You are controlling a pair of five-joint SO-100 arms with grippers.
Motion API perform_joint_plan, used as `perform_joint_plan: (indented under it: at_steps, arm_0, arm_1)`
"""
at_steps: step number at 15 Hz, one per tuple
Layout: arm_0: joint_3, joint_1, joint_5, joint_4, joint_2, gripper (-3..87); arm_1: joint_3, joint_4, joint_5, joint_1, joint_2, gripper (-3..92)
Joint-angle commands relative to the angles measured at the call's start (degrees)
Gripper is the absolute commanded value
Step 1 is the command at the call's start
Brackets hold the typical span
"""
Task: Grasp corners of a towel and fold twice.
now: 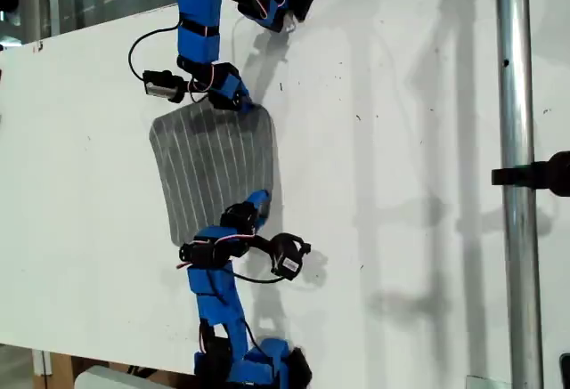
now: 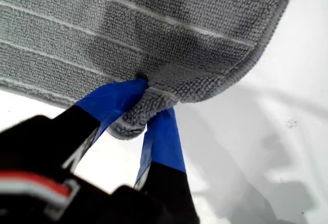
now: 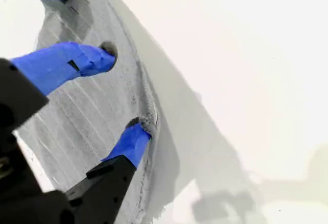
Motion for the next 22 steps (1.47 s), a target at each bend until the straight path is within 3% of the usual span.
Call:
perform_joint_plan:
  at_steps: [1,2,4,6,11,17,18,20,22]
  arm_0:
    - [0.5,-1.1,-0.7,2.4,3.4,22.7]
    - [0.5,-0.5,-2.0,3.3,2.8,20.6]
    - [2.5,0.2,-4.3,-1.4,3.2,23.9]
    - [1.8,-0.1,-0.3,-5.4,1.2,26.6]
    - [2.5,-2.0,0.4,-0.3,-6.7,27.2]
    - [-1.1,-1.8,4.7,-2.6,-17.5,27.2]
    - [-1.5,-1.8,5.9,-2.5,-19.1,22.5]
    - [-1.0,-2.1,4.0,-0.6,-20.7,-2.9]
    - [-0.8,-1.2,4.9,-0.8,-19.2,-2.9]
  arm_1:
    - [-1.0,-0.6,-0.5,0.4,1.6,-0.2]
    - [-1.0,-0.6,-0.5,0.4,1.6,-0.2]
    - [-0.8,-0.7,-0.5,0.6,1.6,-0.2]
    - [-0.9,-0.4,-0.5,0.7,2.0,-0.2]
    - [1.2,-0.2,-0.4,0.9,5.0,-0.2]
    - [1.7,0.2,-0.5,0.9,6.5,-0.2]
    - [1.7,0.1,-0.4,0.8,6.5,-0.2]
    - [1.6,-0.1,-0.4,0.7,6.5,-0.2]
    - [1.5,-0.5,-0.4,0.7,6.2,-0.2]
